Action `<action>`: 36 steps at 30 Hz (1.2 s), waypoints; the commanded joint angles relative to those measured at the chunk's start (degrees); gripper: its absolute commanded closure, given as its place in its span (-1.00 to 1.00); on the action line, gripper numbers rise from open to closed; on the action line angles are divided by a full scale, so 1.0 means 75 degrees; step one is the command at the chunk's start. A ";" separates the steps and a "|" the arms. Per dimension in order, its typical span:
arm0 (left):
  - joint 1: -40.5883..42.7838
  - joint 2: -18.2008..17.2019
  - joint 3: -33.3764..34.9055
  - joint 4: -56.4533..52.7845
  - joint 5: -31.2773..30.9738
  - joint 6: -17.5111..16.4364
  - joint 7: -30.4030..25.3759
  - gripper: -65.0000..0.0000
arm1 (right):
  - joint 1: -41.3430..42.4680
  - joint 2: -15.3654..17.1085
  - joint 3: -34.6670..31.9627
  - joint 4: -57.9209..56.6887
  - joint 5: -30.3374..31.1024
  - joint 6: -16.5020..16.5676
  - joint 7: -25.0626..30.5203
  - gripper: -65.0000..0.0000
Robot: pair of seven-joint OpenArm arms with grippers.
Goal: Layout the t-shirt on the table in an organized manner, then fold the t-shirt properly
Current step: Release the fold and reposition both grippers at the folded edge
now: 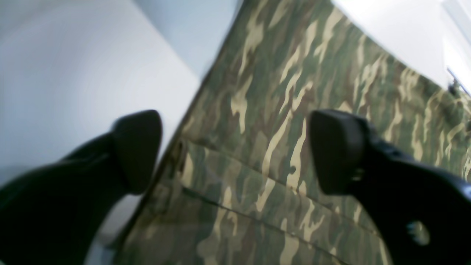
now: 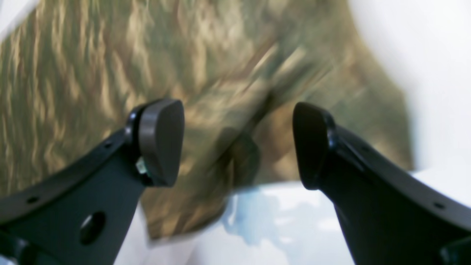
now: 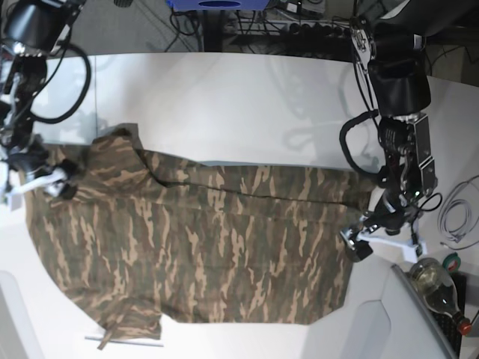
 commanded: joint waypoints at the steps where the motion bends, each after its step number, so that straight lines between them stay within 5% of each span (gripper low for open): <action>1: 0.0055 -0.0116 -0.0257 0.0425 -0.0029 -0.0063 -0.0168 -1.00 | -0.0121 0.0031 -0.0009 0.0258 0.0069 0.0025 0.0121 -0.35; 8: 0.1907 -0.0116 -0.1534 0.1843 -0.0029 -0.0098 -0.0168 -0.94 | -0.0907 -0.0485 -0.0079 0.0293 0.0069 0.0037 0.0121 -0.35; 15: 0.2856 -0.0116 -0.2249 0.1937 0.0030 -0.1305 -0.0168 -0.91 | -0.0965 -0.0496 -0.0513 0.0269 0.0069 0.0049 0.0121 -0.36; 22: 0.3103 -0.0093 -0.2296 0.1984 0.0018 -0.1458 -0.0168 -0.84 | -0.0731 -0.0496 -0.1029 -0.0164 0.0069 0.0049 0.0133 -0.33; 25: 0.3103 -0.0093 -0.2296 0.1960 0.0030 -0.1458 -0.0156 -0.78 | -0.0719 -0.0496 -0.1029 -0.0246 0.0069 0.0049 0.0121 0.13; 28: 0.3103 -0.0104 -0.2296 0.1925 0.0030 -0.1458 -0.0156 -0.78 | -0.0684 -0.0496 -0.1041 -0.0235 0.0069 0.0049 0.0133 0.95; 36: 0.3103 -0.0104 -0.2238 0.1925 0.0030 -0.1458 -0.0121 -0.78 | 0.0535 -0.0285 -0.1052 -0.0281 0.0033 0.0014 -0.0195 1.00</action>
